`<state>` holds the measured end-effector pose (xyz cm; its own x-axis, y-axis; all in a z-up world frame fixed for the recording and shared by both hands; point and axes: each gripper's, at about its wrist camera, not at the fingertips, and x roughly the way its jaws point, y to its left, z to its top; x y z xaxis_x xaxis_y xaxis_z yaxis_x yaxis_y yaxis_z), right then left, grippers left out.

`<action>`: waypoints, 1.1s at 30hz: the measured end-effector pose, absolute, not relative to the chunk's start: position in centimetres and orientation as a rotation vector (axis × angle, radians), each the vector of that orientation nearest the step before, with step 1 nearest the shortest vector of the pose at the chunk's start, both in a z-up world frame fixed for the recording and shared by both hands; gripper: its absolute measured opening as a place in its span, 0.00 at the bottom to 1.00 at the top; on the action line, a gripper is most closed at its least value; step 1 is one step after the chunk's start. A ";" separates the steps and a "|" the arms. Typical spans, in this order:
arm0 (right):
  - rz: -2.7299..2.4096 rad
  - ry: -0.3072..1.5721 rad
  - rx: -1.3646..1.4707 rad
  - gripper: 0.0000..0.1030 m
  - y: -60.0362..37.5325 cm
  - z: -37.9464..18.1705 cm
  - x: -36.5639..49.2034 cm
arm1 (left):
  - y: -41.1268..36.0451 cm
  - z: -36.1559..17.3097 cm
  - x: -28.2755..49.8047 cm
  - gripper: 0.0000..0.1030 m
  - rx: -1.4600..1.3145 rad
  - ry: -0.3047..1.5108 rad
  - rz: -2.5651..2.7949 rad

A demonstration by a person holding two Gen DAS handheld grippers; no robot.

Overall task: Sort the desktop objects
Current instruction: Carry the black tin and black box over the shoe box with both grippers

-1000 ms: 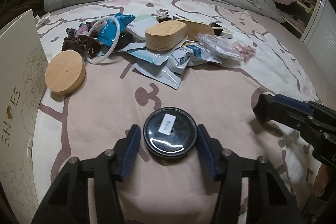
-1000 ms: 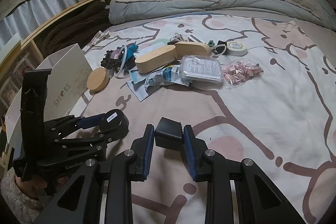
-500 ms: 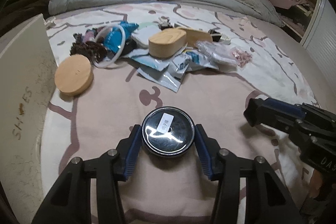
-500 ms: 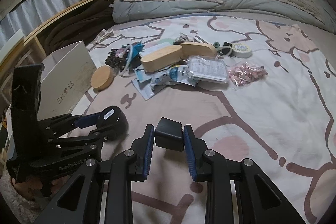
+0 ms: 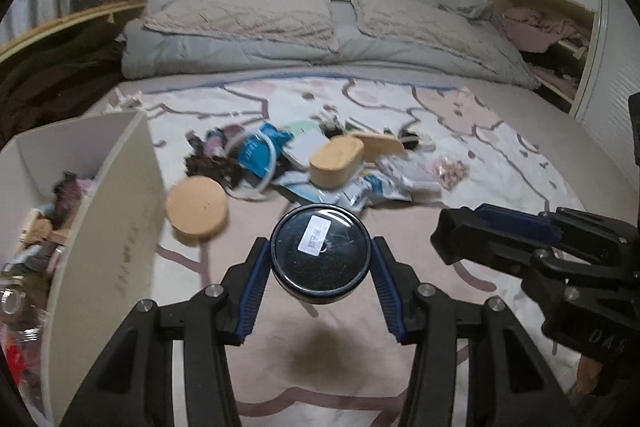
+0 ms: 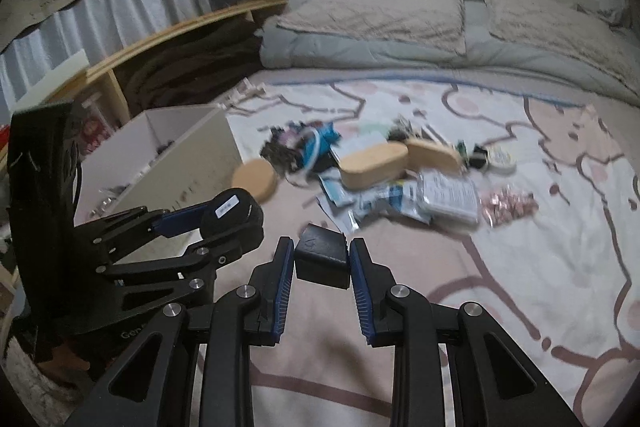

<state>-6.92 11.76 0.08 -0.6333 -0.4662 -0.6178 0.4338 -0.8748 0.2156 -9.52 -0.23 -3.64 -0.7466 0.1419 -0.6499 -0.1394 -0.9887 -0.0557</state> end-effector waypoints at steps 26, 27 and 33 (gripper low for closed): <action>-2.375 -0.009 0.739 0.28 3.5 7.2 -5.4 | -16.0 3.5 -3.7 0.49 -0.775 -0.192 3.263; -2.366 -0.005 0.733 0.28 2.8 7.4 -5.4 | -16.7 3.5 -3.5 0.49 -0.778 -0.203 3.284; -2.315 0.013 0.719 0.28 -0.7 7.9 -5.3 | -21.2 2.9 -2.4 0.49 -0.830 -0.271 3.404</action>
<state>-5.33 -0.70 7.90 -0.5992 -0.6250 -0.5004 0.6308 -0.7534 0.1857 -2.44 -21.20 2.88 -0.8238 -0.3173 -0.4698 0.3875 -0.9200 -0.0582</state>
